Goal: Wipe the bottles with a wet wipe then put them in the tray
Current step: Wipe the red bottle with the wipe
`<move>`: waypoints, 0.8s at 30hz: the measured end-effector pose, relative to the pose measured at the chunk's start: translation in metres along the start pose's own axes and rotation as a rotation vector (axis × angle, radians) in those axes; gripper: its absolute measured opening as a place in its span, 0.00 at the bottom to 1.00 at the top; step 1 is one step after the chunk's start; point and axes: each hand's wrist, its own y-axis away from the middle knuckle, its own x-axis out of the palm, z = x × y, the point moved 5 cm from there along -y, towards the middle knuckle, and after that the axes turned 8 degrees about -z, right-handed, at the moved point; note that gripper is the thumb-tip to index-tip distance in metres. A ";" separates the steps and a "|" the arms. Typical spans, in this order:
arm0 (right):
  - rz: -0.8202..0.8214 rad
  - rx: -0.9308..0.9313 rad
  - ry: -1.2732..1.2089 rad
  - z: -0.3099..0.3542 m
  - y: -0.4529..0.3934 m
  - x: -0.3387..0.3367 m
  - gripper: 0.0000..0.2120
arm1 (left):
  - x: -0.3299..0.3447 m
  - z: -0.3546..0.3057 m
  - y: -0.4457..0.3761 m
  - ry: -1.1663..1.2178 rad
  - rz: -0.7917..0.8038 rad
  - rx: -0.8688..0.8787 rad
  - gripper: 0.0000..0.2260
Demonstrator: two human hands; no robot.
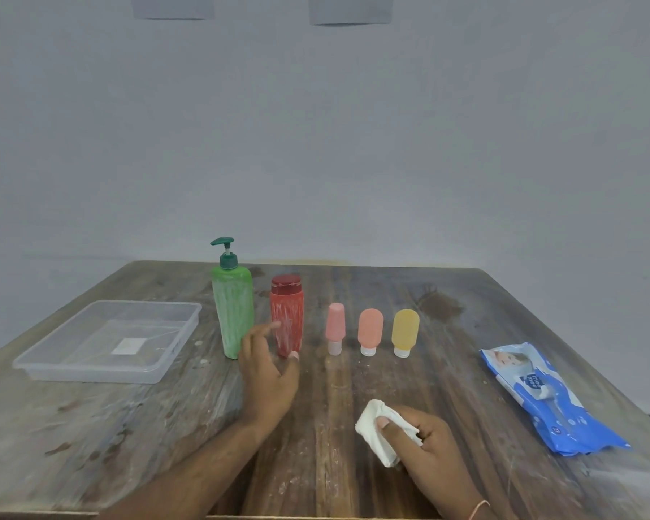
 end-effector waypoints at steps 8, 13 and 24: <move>-0.035 0.012 0.029 0.001 0.000 0.000 0.21 | 0.034 0.002 -0.026 0.149 0.196 -0.297 0.39; -0.025 0.029 0.017 0.000 0.001 -0.001 0.24 | 0.030 0.002 -0.038 0.044 0.146 -0.316 0.09; 0.001 0.056 0.110 0.009 0.004 0.002 0.17 | -0.014 0.009 0.031 1.056 0.335 -0.983 0.21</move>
